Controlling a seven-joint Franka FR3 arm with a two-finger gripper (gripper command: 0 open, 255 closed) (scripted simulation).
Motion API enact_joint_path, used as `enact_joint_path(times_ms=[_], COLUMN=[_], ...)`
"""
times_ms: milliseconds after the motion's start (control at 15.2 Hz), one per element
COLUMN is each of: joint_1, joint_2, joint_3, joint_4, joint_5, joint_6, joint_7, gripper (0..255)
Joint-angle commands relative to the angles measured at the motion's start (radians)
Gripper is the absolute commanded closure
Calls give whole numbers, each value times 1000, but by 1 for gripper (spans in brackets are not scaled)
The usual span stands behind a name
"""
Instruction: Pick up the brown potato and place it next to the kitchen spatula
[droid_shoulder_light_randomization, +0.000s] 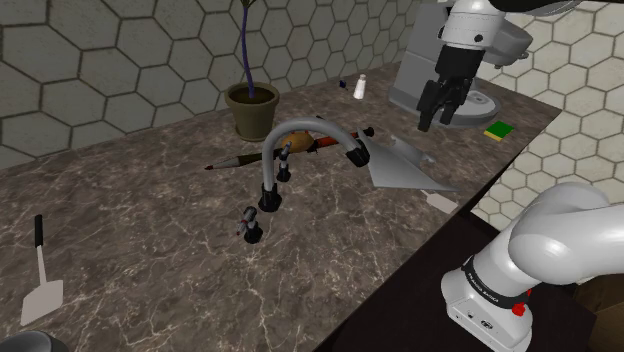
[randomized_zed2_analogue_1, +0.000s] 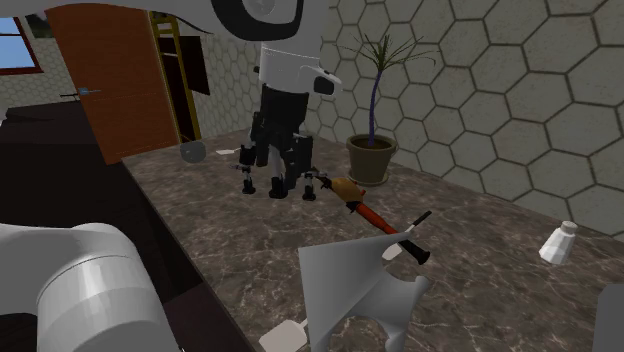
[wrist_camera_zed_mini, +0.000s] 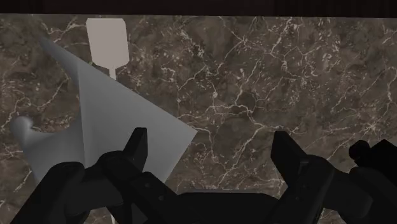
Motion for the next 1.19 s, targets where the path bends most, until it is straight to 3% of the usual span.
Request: enact_joint_path(times_ms=[0, 660, 1122], joint_1=[0, 91, 117], joint_2=[0, 203, 390], joint_3=[0, 41, 82], joint_4=[0, -84, -88], joint_5=[0, -200, -374], joint_6=[0, 474, 815], joint_7=[0, -303, -433], gripper=[0, 0, 0])
